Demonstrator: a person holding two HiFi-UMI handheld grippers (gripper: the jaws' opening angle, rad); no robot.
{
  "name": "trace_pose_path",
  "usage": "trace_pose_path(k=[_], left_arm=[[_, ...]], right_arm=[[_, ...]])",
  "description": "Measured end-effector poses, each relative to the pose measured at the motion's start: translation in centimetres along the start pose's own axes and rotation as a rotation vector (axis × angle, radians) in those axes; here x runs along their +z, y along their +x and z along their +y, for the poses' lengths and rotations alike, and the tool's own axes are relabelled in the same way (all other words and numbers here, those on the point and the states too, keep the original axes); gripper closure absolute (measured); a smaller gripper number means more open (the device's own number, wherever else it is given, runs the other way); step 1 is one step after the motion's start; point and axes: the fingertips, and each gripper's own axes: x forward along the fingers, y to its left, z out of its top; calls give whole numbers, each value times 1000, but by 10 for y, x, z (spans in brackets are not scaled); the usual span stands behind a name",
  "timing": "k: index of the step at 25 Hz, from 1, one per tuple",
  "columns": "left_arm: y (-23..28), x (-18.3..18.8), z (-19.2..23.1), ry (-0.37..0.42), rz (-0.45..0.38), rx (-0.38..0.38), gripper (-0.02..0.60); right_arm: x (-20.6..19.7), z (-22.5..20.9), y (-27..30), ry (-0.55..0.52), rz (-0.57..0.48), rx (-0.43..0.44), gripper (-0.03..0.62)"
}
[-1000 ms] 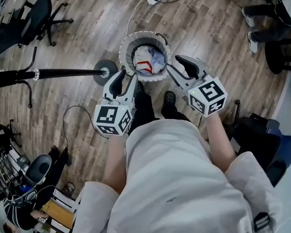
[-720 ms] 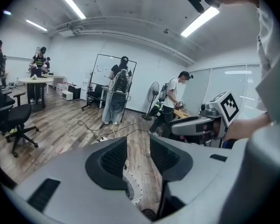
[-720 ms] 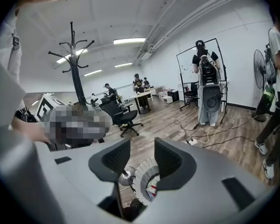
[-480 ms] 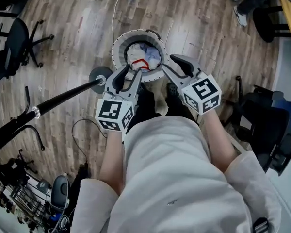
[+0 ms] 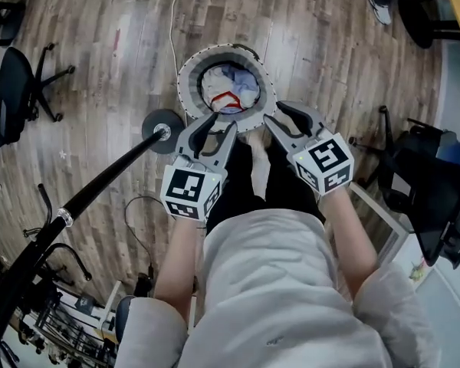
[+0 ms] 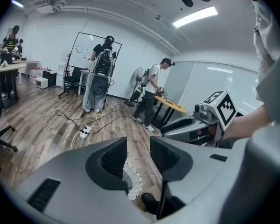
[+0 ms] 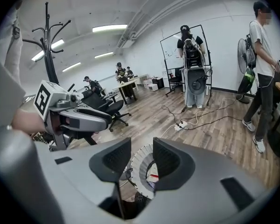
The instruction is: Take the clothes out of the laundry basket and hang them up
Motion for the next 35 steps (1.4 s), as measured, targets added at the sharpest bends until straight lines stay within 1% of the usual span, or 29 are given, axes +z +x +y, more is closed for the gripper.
trace_pose_path(k=[7,11,14,20,24,27,35], left_arm=[[13,-24,34,-22,19,-5,434],[30,-46,52,-39,17,-2,434],[45,-64,67,-38,34,3,436],[71,-100,86,-89,30,49,436],[93,-129,101,-115,48,85,436],[106,-147,109,-146,59,116,436],[130,-180,122,-185,59,207,436]], right_arm=[[-25,-6,44,-28,68,6,444],[-49,-14,69,-58,132,16,444],[-70,-22,92,-49,173,32,447],[-115,-37,129,-48,260,71,447],[-145,-49,157,-26,299,91,447],[-165,-54,175,-28,329,132,448],[-215,-66,225,-74,398,224,451]])
